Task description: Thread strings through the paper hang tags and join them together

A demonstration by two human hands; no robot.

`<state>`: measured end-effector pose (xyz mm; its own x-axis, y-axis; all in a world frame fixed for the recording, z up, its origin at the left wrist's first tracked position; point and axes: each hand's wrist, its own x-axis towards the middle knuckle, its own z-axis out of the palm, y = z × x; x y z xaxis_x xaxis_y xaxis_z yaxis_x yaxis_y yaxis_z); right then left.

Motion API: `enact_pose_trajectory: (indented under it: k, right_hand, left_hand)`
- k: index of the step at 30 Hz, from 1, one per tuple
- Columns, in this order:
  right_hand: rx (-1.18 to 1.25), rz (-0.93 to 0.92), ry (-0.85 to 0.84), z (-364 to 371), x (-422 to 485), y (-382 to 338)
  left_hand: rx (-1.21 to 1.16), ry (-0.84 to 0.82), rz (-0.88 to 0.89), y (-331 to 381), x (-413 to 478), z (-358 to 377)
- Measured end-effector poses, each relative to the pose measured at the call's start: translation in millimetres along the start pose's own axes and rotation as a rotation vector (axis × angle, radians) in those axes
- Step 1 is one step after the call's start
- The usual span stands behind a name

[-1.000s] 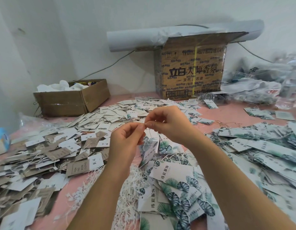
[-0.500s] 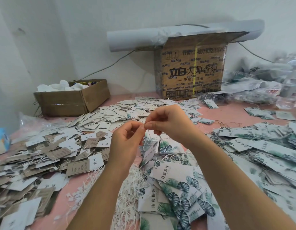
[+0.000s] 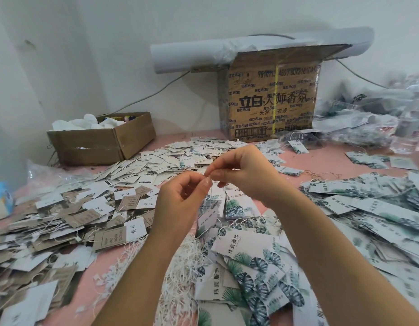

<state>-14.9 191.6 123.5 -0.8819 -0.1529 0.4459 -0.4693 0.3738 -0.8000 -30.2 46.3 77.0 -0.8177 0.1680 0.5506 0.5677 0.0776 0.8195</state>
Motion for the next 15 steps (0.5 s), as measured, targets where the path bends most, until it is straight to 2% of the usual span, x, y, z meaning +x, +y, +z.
enact_pose_trajectory:
  k: [8,15]
  right_hand:
    - [-0.227,-0.015,-0.057,-3.1,1.1,-4.8]
    - [-0.008,-0.012,-0.022,0.9,1.5,0.6]
  left_hand:
    - [0.035,-0.005,-0.001,4.0,0.0,-0.5]
    - [0.003,0.021,0.001,6.5,1.4,-4.2]
